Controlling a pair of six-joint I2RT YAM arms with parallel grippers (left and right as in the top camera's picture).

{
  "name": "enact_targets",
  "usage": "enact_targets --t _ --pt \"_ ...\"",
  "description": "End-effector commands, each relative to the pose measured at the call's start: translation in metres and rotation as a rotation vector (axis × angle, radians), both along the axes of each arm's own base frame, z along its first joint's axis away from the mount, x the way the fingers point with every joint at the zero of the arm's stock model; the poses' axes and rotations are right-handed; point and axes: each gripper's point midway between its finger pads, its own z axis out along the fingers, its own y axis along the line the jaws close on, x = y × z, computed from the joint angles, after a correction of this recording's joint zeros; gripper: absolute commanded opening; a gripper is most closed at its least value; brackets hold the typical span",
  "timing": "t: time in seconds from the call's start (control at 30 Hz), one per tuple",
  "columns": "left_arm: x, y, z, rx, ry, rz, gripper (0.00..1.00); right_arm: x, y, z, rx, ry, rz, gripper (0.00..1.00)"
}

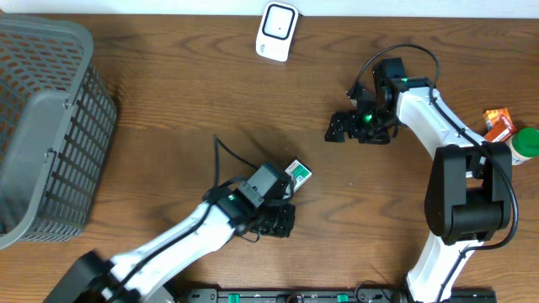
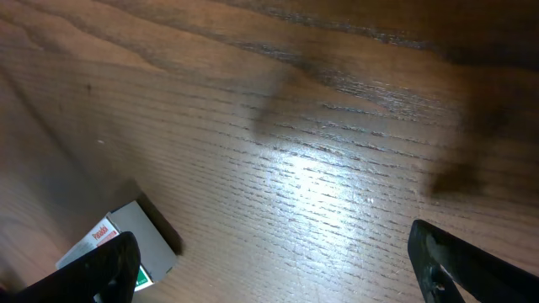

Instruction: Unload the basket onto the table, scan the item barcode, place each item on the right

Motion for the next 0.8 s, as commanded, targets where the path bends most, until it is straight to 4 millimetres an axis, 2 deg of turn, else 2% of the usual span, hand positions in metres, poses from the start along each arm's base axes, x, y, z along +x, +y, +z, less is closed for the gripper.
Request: enact_targets --t 0.0,0.1,0.2,0.47,0.77 --pt "-0.003 -0.001 -0.025 0.034 0.049 -0.022 0.07 0.004 -0.002 0.001 0.003 0.0 -0.013 0.97" --pt "-0.001 -0.006 -0.046 0.047 0.078 -0.025 0.08 0.002 -0.002 0.001 0.002 0.005 -0.013 0.97" --pt "-0.001 -0.003 -0.057 0.066 0.098 -0.019 0.07 0.002 -0.002 0.001 0.002 0.009 -0.013 0.97" --pt "0.022 0.021 -0.061 0.128 0.072 0.079 0.07 0.001 -0.002 0.001 0.002 0.01 -0.013 0.98" --pt "0.059 0.055 -0.063 0.144 0.059 0.226 0.08 0.0 -0.002 0.001 0.001 0.016 -0.012 0.98"
